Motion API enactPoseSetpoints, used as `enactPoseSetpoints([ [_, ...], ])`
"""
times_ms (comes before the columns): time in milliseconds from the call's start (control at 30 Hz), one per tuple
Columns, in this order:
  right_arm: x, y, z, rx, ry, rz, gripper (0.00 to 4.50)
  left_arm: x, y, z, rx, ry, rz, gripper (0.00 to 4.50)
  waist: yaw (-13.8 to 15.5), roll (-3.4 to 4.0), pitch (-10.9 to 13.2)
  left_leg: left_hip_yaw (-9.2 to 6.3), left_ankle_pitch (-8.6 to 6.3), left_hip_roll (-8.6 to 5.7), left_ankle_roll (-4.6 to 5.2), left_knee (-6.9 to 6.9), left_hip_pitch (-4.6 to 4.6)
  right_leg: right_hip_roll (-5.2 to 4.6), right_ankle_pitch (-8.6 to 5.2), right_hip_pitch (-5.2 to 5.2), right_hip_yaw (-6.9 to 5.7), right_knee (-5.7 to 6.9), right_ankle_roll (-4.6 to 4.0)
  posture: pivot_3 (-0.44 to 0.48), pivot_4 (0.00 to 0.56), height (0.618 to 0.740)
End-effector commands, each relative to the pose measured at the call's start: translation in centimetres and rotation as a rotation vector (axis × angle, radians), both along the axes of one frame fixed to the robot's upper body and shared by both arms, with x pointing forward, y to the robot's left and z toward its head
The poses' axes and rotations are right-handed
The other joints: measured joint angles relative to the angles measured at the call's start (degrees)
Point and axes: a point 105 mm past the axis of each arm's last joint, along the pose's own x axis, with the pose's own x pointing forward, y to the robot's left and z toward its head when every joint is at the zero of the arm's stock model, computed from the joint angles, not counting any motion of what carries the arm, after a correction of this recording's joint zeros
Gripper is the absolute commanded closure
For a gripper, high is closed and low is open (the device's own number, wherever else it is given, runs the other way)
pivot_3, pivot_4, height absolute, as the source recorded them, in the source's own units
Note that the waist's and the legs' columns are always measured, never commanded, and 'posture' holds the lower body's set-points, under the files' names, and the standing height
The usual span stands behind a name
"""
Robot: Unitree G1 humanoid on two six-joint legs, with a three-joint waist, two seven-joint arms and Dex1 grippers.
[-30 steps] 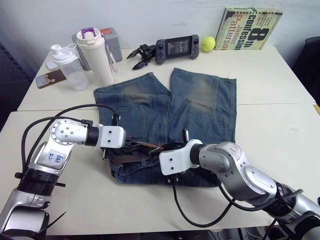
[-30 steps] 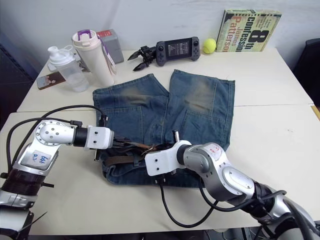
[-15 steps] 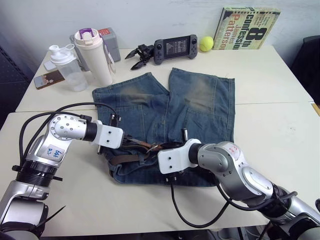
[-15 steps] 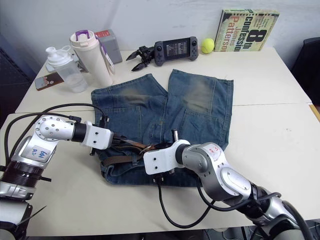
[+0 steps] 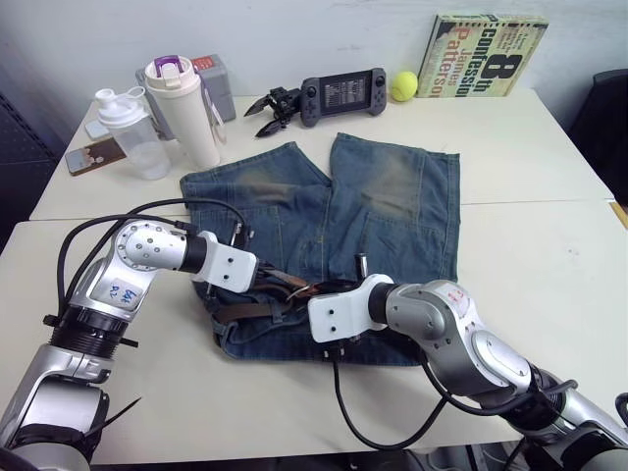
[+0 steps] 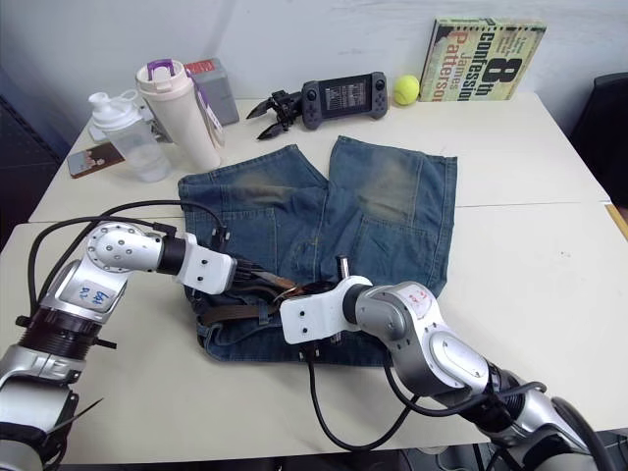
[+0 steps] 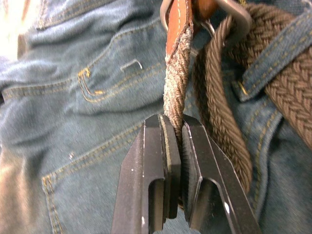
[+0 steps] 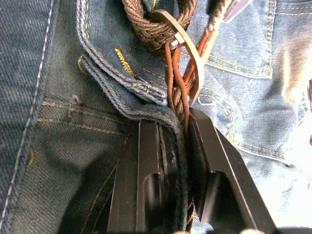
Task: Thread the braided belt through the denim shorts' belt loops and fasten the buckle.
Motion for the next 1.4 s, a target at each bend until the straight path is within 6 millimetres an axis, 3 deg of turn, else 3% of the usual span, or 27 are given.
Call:
enactPoseSetpoints([
  [33, 0.0, 0.3, 1.6, 0.047, -0.06, 0.009, 4.43, -0.8, -1.6, -0.1, -0.034, 0.006, -0.08, 4.5, 0.0, 0.0, 0.0, 0.0, 0.0, 0.0, 0.0, 0.01, 0.0, 0.0, 0.0, 0.0, 0.0, 0.0, 0.0, 0.0, 0.15, 0.739],
  [433, 0.3, 0.0, 1.9, 0.078, -0.054, -0.036, 4.43, -4.5, -0.7, -4.3, -0.064, 0.164, -0.083, 4.5, -0.02, -0.01, -0.02, -0.05, -0.01, 0.0, -0.01, 0.05, 0.03, -0.03, 0.0, 0.01, 0.03, 0.03, 0.0, 0.0, 0.15, 0.739],
  [667, -0.1, 0.2, 1.8, 0.073, -0.049, -0.013, 4.43, -3.1, -1.6, -3.6, -0.144, 0.136, -0.018, 4.5, 0.24, -0.01, -0.02, -0.06, -0.02, -0.08, 0.01, 0.11, 0.02, -0.06, 0.0, 0.01, 0.03, 0.01, 0.0, 0.0, 0.15, 0.739],
  [933, -0.2, 0.2, 1.6, 0.069, -0.042, -0.004, 4.43, -0.3, 0.6, -1.9, -0.112, 0.043, 0.064, 4.5, 0.06, -0.02, -0.03, -0.05, -0.03, -0.08, 0.02, 0.15, 0.02, -0.04, 0.0, 0.01, 0.02, 0.02, 0.0, 0.0, 0.15, 0.739],
  [1033, -0.2, 0.3, 1.7, 0.074, -0.045, -0.003, 4.43, -0.4, -0.3, -1.4, -0.143, 0.044, 0.033, 4.5, 0.05, -0.03, -0.03, -0.05, -0.03, -0.1, 0.02, 0.18, 0.02, -0.05, 0.0, 0.0, 0.01, 0.03, 0.0, 0.0, 0.15, 0.739],
  [1267, 0.0, 0.0, 1.8, 0.076, -0.043, -0.019, 4.43, -3.7, -4.5, -4.3, -0.274, 0.181, -0.021, 4.5, 0.01, -0.03, -0.04, -0.06, -0.03, -0.08, 0.02, 0.16, 0.02, -0.09, 0.0, 0.01, 0.03, 0.15, 0.0, 0.0, 0.15, 0.739],
  [1400, -0.2, -0.1, 1.6, 0.074, -0.032, -0.018, 4.43, -2.9, -5.7, -4.7, -0.329, 0.171, 0.045, 4.5, 0.46, -0.07, -0.1, -0.12, -0.04, -0.11, 0.03, 0.19, 0.03, -0.1, 0.0, 0.03, 0.04, 0.09, 0.0, 0.0, 0.15, 0.739],
])
